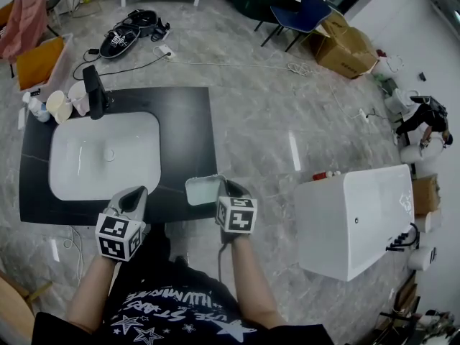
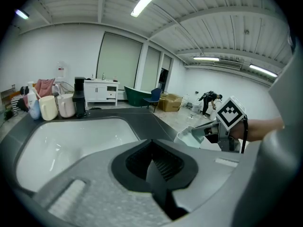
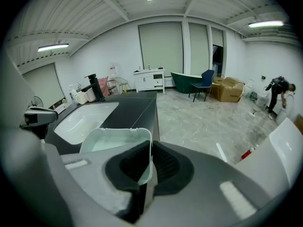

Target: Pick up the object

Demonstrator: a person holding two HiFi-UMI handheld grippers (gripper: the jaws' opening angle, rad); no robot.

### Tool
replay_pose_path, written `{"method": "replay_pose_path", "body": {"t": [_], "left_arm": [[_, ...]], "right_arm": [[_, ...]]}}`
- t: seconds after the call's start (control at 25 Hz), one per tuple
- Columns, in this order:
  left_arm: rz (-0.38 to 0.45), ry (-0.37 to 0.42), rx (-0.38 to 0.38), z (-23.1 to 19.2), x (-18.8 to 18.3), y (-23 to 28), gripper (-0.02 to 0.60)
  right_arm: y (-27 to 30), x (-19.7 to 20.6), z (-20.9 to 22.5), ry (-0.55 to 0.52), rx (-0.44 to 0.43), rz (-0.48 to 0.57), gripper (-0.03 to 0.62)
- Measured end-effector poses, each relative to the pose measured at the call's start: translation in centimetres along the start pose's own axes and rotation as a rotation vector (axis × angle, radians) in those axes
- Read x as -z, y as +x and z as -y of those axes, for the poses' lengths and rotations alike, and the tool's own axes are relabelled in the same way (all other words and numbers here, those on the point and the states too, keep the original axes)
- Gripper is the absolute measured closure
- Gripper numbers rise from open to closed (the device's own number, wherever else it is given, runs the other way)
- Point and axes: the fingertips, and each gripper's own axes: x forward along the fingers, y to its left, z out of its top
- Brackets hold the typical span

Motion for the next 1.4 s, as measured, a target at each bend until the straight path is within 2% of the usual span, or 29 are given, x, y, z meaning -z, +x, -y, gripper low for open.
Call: {"method": "replay_pose_path", "body": {"t": [0.44,0.64,0.84,1.16,1.4], "left_arm": [[0.061,0.001,-0.099,5.1,4.1,-8.3,0.574],[0.063,-0.031,-0.141,6.3,7.0,-12.1,0.574],[0.074,-0.044,-0.173,6.6,8.2,-14.8,0.574],[0.079,-0.073,-0.161,6.8,10.2,-17.8,0.574],[0.073,-0.079,-0.152,5.6,12.6,-22.8,0.574]], "right_arm": [[-8.6,2.5,-0.7,-0.023,-0.068,0.097,0.579],[-10.9,4.8,-1.4,-0.031,-0.090,0.106,0.579],[-12.2,6.3,-2.1,-0.030,-0.103,0.105,0.579],[-14.4,7.4,-4.5,-0.037,-0.100,0.122,0.579],[-17.2,9.6,-8.5,-0.027,-0.089,0.124,0.583]]}}
